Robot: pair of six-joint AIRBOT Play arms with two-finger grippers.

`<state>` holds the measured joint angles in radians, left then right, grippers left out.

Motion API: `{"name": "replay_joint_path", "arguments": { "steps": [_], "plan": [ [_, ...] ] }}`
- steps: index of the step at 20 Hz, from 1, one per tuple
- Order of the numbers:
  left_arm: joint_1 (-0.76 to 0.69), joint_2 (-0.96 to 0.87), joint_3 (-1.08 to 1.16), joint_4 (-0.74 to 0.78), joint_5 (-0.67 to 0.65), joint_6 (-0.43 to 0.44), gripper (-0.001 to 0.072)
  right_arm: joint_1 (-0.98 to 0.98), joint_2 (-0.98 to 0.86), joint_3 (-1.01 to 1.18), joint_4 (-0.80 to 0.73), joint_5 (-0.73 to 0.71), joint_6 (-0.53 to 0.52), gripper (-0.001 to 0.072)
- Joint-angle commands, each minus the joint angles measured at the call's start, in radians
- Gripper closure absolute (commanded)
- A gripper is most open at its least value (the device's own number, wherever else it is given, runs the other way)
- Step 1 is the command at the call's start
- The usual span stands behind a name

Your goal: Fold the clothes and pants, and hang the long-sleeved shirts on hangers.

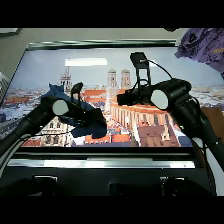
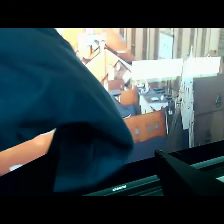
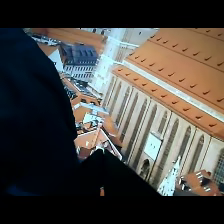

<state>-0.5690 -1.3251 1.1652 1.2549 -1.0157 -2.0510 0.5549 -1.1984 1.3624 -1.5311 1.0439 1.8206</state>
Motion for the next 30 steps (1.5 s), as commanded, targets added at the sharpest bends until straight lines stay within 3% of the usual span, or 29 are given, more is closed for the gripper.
{"name": "replay_joint_path", "arguments": {
  "steps": [1,4,7,9,10,11,13,15,21,24,25,27,28,30],
  "plan": [
    [-0.015,-0.037,-0.01,0.006,-0.001,-0.006,0.0018,0.001,0.001,0.001,0.0,0.0,0.0,0.0685],
    [0.119,0.026,0.035,0.061,-0.133,0.089,0.0018,0.001,0.007,0.002,0.019,0.017,0.001,0.0685],
    [0.286,0.097,0.074,0.066,-0.237,0.195,0.002,-0.071,0.011,-0.013,-0.009,0.138,0.01,0.0678],
    [0.377,0.129,0.083,0.066,-0.249,0.229,0.0029,-0.211,0.006,-0.071,0.093,0.119,0.027,0.0561],
    [0.42,0.138,0.086,0.066,-0.249,0.231,0.0033,-0.305,-0.002,-0.121,0.233,0.086,0.014,0.0474],
    [0.455,0.141,0.087,0.065,-0.249,0.23,0.0033,-0.378,-0.017,-0.168,0.394,0.064,-0.04,0.0374],
    [0.513,0.14,0.086,0.066,-0.249,0.23,0.0033,-0.465,-0.076,-0.259,0.747,0.061,-0.266,0.0354],
    [0.547,0.14,0.086,0.066,-0.249,0.23,0.0034,-0.456,-0.151,-0.321,0.924,0.084,-0.46,0.0353],
    [0.576,0.139,0.086,0.07,-0.24,0.23,0.0034,-0.246,-0.357,-0.371,1.034,0.054,-0.628,0.0328],
    [0.576,0.139,0.086,0.081,-0.249,0.222,0.0034,-0.163,-0.415,-0.371,1.061,-0.009,-0.631,0.0305],
    [0.581,0.139,0.086,0.081,-0.262,0.182,0.0033,-0.146,-0.428,-0.371,1.065,-0.03,-0.631,0.0303],
    [0.614,0.14,0.086,0.081,-0.283,0.174,0.0033,-0.134,-0.437,-0.371,1.076,-0.058,-0.63,0.0306],
    [0.643,0.141,0.086,0.081,-0.287,0.175,0.0033,-0.134,-0.437,-0.371,1.075,-0.068,-0.628,0.0372],
    [0.73,0.141,0.086,0.081,-0.294,0.199,0.0033,-0.134,-0.437,-0.371,1.073,-0.078,-0.629,0.063]
  ]
}}
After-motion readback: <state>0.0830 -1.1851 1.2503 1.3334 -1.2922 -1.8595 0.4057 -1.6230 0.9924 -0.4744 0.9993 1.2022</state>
